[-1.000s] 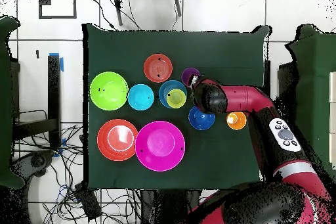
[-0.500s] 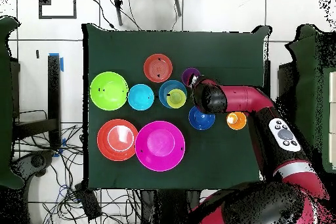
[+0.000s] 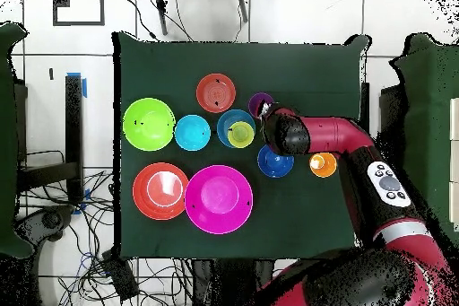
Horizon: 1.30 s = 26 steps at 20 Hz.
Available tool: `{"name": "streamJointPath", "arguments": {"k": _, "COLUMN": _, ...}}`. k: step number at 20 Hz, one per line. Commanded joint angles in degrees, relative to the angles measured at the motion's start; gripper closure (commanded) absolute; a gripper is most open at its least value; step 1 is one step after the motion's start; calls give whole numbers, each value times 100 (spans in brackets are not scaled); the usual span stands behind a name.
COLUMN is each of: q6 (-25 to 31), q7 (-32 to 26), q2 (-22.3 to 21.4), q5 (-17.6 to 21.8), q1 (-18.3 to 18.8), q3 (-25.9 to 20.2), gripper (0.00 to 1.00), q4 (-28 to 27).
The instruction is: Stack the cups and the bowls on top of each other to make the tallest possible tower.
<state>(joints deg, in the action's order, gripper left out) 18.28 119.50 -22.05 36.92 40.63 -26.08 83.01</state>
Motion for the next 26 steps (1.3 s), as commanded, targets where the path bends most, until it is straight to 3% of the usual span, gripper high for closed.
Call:
{"name": "streamJointPath", "arguments": {"k": 1, "q6": 801, "q7": -1042, "q2": -307, "q5": 55, "q1": -26, "q3": -383, "gripper": 0, "q4": 44}}
{"name": "streamJointPath", "arguments": {"k": 4, "q6": 1186, "q7": -1119, "q2": -723, "q5": -207, "q1": 87, "q3": -506, "gripper": 0, "q4": 431}}
{"name": "streamJointPath", "arguments": {"k": 8, "q6": 1679, "q7": -1154, "q2": -1734, "q5": -684, "q1": 281, "q3": -756, "gripper": 0, "q4": 1066}}
{"name": "streamJointPath", "arguments": {"k": 12, "q6": 2108, "q7": -1300, "q2": -2408, "q5": -988, "q1": 460, "q3": -1000, "gripper": 0, "q4": 1341}}
{"name": "streamJointPath", "arguments": {"k": 17, "q6": 1797, "q7": -1277, "q2": -2527, "q5": -714, "q1": 515, "q3": -1094, "gripper": 0, "q4": 1465}}
{"name": "streamJointPath", "arguments": {"k": 26, "q6": 1917, "q7": -1132, "q2": -2545, "q5": -641, "q1": 492, "q3": -1131, "gripper": 0, "q4": 1424}}
